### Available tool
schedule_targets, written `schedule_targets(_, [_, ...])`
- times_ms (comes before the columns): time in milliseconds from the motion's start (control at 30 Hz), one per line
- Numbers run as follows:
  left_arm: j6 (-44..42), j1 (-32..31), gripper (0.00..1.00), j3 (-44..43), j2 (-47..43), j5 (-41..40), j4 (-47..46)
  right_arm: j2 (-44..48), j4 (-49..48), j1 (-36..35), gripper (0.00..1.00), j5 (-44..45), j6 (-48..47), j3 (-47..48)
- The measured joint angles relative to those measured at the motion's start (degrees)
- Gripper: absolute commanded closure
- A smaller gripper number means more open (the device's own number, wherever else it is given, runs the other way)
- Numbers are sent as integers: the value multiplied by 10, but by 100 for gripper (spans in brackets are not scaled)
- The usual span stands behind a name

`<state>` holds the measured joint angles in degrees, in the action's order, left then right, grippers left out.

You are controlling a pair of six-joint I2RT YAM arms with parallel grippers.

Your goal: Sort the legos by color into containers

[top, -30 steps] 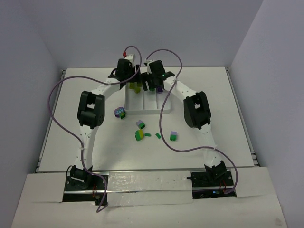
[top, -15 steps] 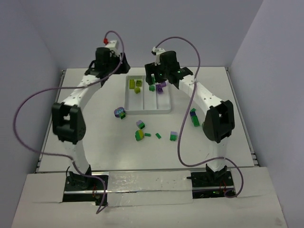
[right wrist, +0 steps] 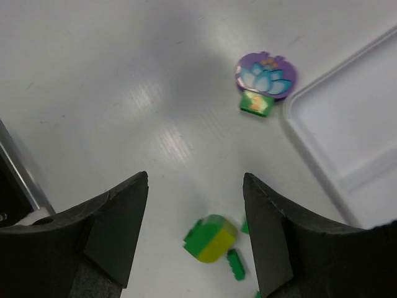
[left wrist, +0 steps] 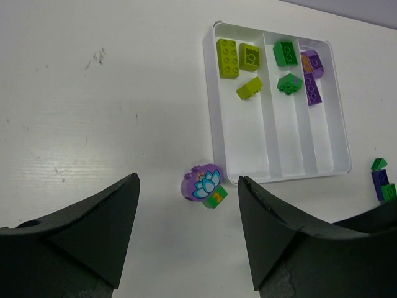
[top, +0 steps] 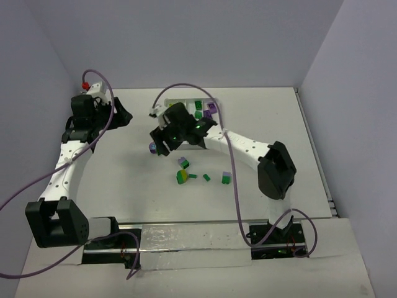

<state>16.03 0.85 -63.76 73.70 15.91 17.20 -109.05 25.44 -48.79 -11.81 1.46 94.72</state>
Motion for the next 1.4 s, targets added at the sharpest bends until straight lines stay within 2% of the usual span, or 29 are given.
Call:
schedule_targets(133, [6, 13, 26, 4, -20, 13, 10, -68, 9, -33, 31, 16, 20, 29])
schedule_targets(367, [20, 15, 25, 2, -43, 26, 9, -152, 40, -28, 30, 64, 57, 66])
schedule_targets(933, [31, 16, 25, 3, -43, 29, 1, -254, 43, -28, 29, 121, 76, 161])
schedule_targets(1400, [32, 21, 25, 8, -43, 36, -7, -285, 39, -34, 29, 135, 69, 216])
